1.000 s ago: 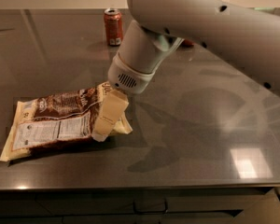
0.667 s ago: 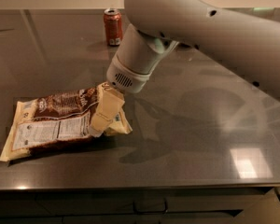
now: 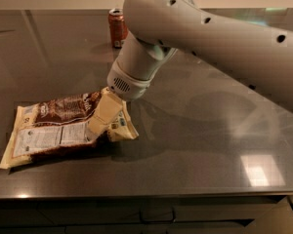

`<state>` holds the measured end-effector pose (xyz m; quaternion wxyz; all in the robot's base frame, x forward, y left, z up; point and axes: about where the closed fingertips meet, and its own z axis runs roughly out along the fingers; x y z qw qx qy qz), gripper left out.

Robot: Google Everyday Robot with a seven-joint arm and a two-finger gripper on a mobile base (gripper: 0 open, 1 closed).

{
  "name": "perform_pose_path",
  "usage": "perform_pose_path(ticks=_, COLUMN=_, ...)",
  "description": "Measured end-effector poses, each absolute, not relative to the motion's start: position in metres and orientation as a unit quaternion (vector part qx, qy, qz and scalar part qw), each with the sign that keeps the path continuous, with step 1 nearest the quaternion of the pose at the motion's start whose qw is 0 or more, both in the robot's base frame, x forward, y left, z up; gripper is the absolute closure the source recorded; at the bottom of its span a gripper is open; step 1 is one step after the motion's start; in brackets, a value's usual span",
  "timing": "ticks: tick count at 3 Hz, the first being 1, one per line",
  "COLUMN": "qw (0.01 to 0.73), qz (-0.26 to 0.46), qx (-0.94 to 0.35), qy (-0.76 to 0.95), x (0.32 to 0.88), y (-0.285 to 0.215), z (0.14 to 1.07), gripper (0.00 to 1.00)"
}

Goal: Pick brown chip bag

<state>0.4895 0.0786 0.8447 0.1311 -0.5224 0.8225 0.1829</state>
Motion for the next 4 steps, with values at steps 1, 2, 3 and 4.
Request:
perform_pose_path(ticks=1, qw=0.118, qz=0.189, qx=-0.51, qy=0.831, x=0.488, y=0.083, z=0.837, gripper=0.17)
perform_pose_path(ticks=2, qw=0.104, qz=0.186, qx=-0.5, qy=0.839, x=0.488, y=0.083, z=0.835, gripper=0.41)
perform_pose_path(ticks=3, qw=0.104, qz=0.185, qx=-0.499, qy=0.84, x=0.488, y=0.082, z=0.837, gripper=0.64)
perform_pose_path(ticks=4, qw=0.112, qz=0.181, qx=-0.505, qy=0.836, x=0.488, y=0.08, z=0.859, gripper=0.87)
